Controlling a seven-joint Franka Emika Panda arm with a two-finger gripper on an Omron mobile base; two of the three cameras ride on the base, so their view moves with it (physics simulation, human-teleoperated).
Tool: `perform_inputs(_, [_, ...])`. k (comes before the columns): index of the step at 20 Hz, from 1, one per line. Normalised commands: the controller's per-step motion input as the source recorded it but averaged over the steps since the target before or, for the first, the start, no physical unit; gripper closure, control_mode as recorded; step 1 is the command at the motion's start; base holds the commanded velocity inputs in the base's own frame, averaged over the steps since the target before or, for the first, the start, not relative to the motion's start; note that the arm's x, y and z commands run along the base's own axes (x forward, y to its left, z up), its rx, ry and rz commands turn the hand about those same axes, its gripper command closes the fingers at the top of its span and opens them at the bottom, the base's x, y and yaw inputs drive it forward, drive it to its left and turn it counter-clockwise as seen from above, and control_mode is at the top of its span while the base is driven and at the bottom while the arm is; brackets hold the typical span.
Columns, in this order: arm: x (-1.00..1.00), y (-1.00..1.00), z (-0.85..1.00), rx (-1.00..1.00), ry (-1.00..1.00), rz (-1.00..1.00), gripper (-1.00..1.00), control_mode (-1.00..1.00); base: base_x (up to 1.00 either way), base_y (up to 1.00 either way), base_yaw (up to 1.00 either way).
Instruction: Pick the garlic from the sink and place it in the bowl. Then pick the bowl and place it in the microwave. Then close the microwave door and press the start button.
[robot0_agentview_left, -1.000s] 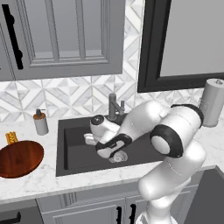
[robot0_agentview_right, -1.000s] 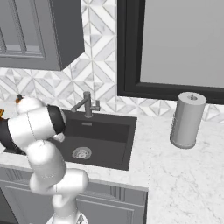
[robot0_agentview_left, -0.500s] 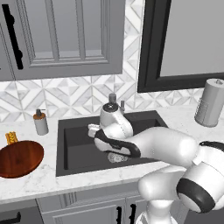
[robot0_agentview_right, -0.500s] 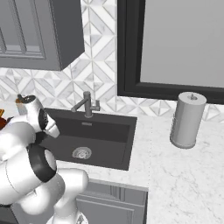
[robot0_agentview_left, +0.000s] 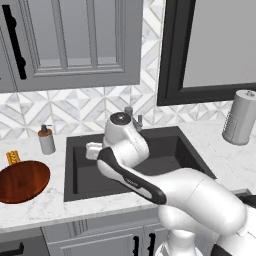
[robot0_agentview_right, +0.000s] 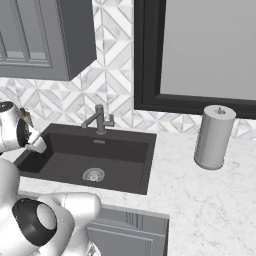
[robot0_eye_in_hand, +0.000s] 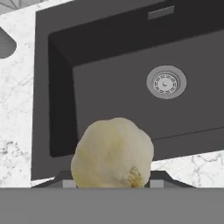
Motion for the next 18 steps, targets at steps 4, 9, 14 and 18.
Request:
perform_inputs(4, [-0.02,0.91,0.34,0.0,0.02,0.26,1.0,-1.0,0.0,0.0,0.0])
perform_inputs(9, [0.03,0.98,0.15,0.0,0.04,0.23,1.0,-1.0,0.0,0.0,0.0])
perform_inputs(14, [0.01,0.93,0.0,0.0,0.02,0.13,1.0,-1.0,0.0,0.0,0.0])
perform_inputs(18, [0.11,0.78,0.0,-0.03,0.02,0.02,1.0,-1.0,0.0,0.0,0.0])
